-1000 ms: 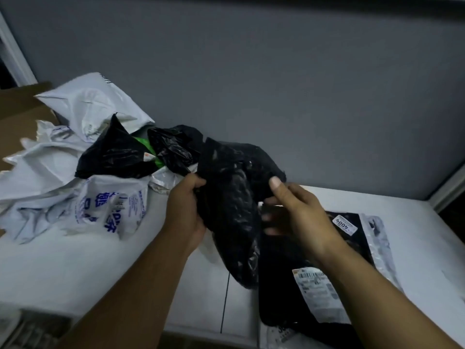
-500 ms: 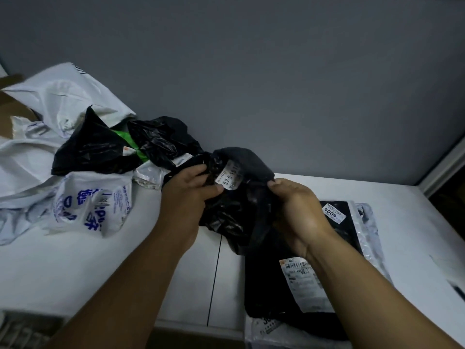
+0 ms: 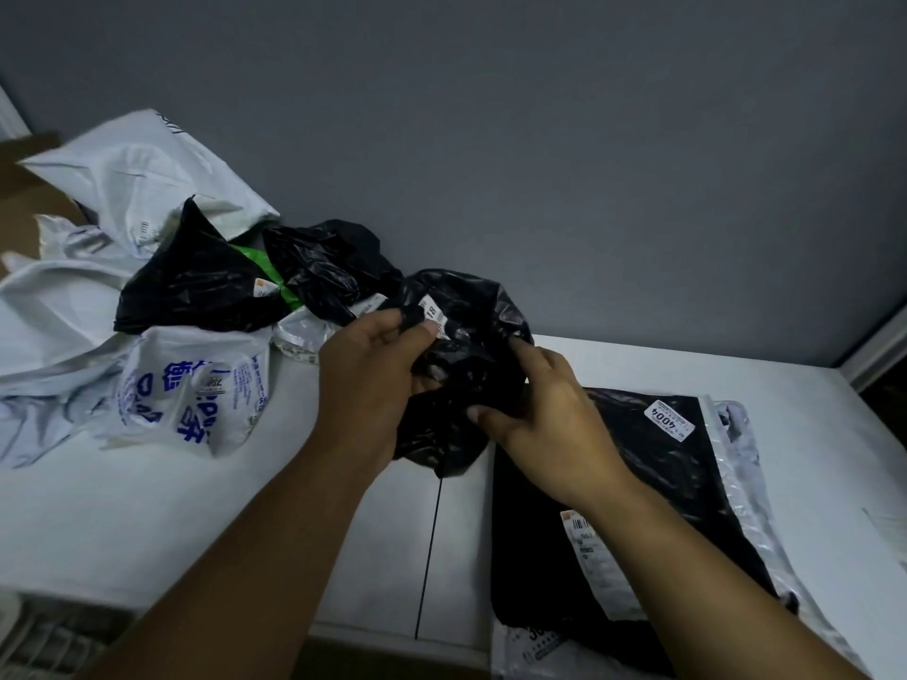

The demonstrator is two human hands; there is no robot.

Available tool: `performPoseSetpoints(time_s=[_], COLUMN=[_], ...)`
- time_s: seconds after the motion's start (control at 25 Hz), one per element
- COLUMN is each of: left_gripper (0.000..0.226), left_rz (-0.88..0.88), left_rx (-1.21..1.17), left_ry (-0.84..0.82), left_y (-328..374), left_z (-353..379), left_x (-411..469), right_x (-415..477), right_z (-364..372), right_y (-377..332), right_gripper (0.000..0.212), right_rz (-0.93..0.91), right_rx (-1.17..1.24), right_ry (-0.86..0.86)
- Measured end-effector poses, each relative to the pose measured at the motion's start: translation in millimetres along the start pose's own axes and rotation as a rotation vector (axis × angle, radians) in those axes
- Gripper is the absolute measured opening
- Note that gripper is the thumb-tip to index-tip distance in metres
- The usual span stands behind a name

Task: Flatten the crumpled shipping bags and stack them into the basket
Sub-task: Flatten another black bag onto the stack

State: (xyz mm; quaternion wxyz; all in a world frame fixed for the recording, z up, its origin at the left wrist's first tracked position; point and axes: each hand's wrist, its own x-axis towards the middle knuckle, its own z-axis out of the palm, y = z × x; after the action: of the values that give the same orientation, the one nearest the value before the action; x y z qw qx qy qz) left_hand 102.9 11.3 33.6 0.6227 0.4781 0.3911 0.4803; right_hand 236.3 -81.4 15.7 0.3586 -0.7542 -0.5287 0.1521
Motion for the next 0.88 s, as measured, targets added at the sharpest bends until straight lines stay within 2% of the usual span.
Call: performPoseSetpoints(time_s=[0.04,0.12,0.2,0.24,0.32,0.36,0.4,0.48,0.52,0.56,0.64,0.72,0.88], left_gripper=[0.007,0.01,0.013,0.013,0.025,0.037,0.045,0.043,0.036,0.03,0.025,0.023,0.022], left_rz=[-0.028,-0.038,0.006,0.077,0.236,0.237,0.132,-0.177,-0.256,-0.248,-0.113,-0.029,-0.12], left_rx=[-0.013,-0.046,-0.099,-0.049,0.329,0.501,0.502,0.229,0.112,0.071,0.144,0.213,0.094], left_ry=[-0.056,-0.168,-0.14,-0.074,0.05,0.065,0.033,-0.086,-0.119,-0.129,-0.087,0.01,0.192], left_y=[3,5,8,6,0,-4,-7,-8,-9,-10,-12,-10,-4], left_z=[2,3,0,-4,-11,-14,-16,-14,-14,-14,-15,-18,-29], left_x=[-2,-3,-2,2,10,11,11,5,4,4,6,9,19], right_x=[0,3,10,13,16,16,16,13,13,11,12,16,21], right_z=[1,5,5,2,-8,-14,-19,-24,-24,-24,-23,-29,-44], right_y=[-1,0,4,4,3,2,0,0,1,1,4,6,17], right_gripper=[0.067,0.047,0.022,0.016,0.017,0.02,0.021,0.023,0.026,0.03,0.038,0.039,0.029], right_rz=[-0.002,-0.052,-0.02,0.044,0.21,0.268,0.295,0.322,0.351,0.382,0.444,0.492,0.512], right_rx=[0.059,0.106,0.135,0.263,0.652,0.8,0.885,0.986,1.002,0.964,0.83,0.777,0.758], right_ry=[-0.006,0.048,0.142,0.19,0.212,0.175,0.127,0.022,-0.027,-0.072,-0.083,0.03,0.207])
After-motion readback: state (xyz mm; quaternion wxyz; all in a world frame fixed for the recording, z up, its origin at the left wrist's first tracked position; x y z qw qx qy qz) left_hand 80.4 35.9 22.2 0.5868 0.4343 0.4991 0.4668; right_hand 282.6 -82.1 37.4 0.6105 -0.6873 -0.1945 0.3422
